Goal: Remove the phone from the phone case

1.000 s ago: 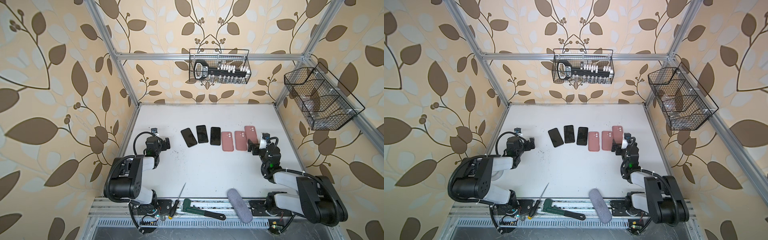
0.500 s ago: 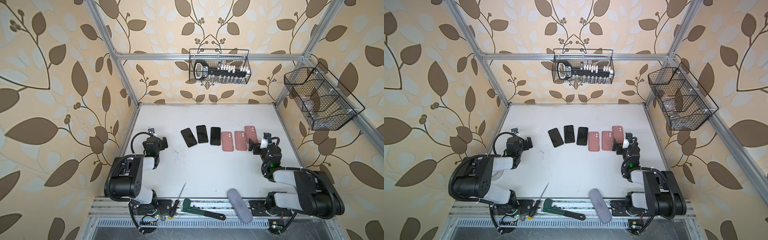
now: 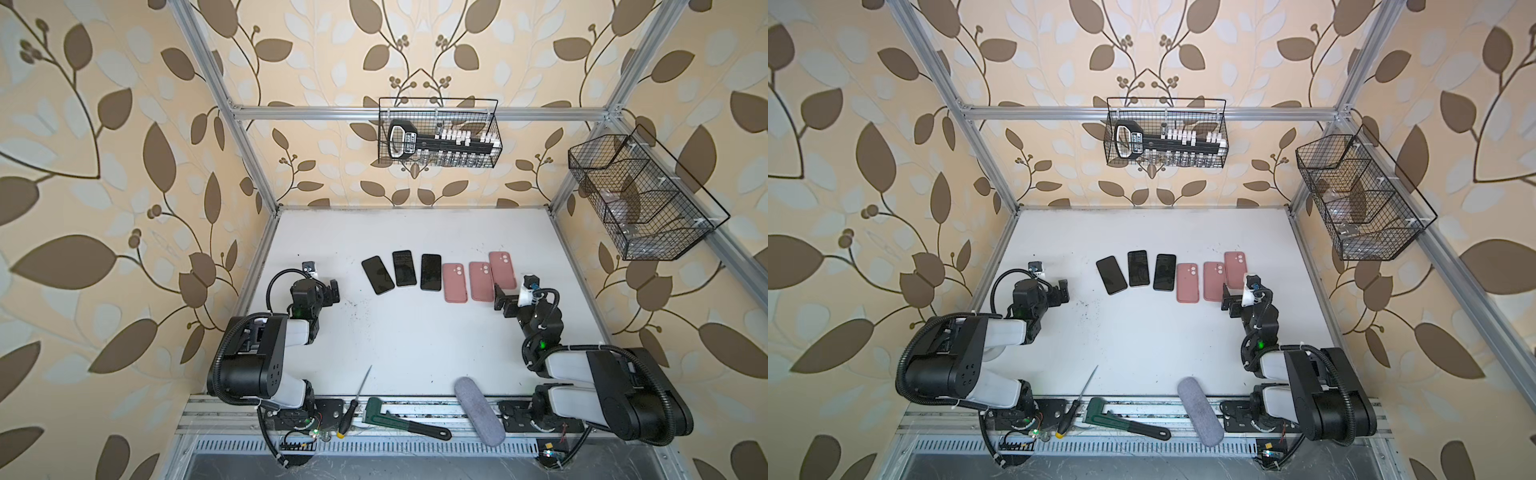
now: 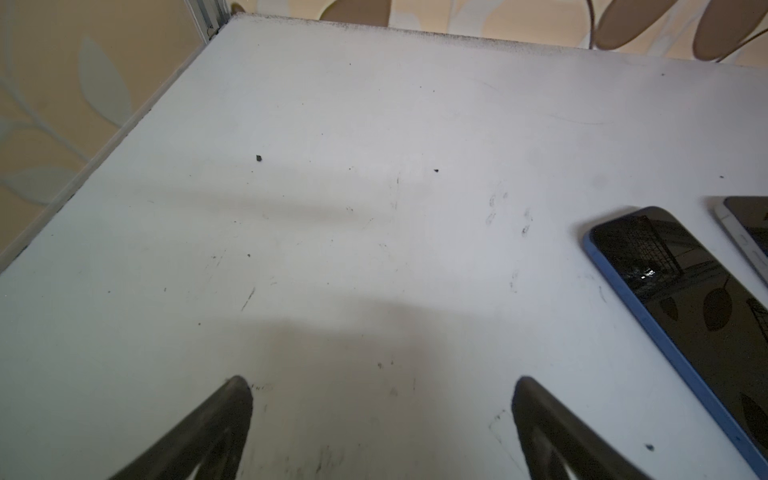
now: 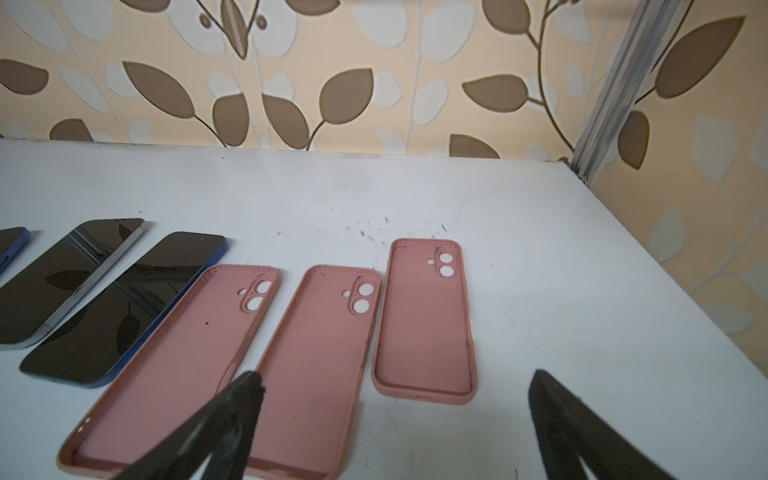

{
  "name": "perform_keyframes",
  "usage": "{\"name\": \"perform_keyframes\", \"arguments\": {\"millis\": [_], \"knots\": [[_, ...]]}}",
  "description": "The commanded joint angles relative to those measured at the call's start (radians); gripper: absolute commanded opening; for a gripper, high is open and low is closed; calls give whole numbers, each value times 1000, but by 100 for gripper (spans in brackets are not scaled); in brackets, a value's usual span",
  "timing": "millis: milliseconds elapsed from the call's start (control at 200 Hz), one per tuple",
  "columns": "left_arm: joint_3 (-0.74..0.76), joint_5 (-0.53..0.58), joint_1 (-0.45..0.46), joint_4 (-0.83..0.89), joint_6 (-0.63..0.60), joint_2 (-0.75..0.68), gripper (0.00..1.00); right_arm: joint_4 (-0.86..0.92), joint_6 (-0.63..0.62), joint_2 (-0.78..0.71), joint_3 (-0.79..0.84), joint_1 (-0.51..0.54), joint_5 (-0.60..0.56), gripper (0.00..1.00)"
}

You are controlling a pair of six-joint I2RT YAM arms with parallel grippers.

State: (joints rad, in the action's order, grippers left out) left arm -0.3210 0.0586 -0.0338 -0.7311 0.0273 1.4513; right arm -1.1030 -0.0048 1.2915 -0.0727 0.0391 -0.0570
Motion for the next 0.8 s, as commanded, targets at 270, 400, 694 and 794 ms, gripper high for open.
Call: {"name": "perform_keyframes", "arguments": {"millis": [270, 400, 694, 794], "knots": [[-55, 49, -1, -24, 13, 40, 99, 58, -21, 50, -86, -19, 45, 100], [-81, 95, -2, 11, 32, 52, 99, 109, 27, 59, -118, -46, 17, 100], [-53, 100, -2, -24, 31, 36, 99, 79, 31, 47, -97, -47, 3, 100], [-37, 83, -2, -46, 26, 27, 99, 10, 28, 15, -44, -33, -35, 100]]}}
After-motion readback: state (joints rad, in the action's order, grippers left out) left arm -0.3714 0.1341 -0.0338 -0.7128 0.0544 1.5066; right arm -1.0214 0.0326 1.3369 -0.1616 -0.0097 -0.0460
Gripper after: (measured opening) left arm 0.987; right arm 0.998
